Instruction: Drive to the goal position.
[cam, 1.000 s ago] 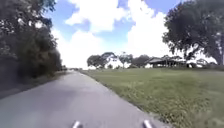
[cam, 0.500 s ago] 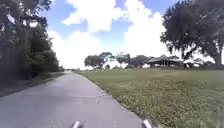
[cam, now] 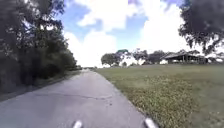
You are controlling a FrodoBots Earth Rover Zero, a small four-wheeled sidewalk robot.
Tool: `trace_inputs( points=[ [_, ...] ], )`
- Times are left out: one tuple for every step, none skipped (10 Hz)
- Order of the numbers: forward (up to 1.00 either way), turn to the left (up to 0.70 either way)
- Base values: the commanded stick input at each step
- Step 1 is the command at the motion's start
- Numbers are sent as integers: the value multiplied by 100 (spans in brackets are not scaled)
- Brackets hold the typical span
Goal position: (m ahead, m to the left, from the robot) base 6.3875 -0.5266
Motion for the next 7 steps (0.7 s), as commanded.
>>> trace_inputs(
  points=[
    [-70,0],
    [-70,0],
    [-70,0],
    [-70,0],
    [-41,0],
    [0,0],
    [0,0]
  ],
)
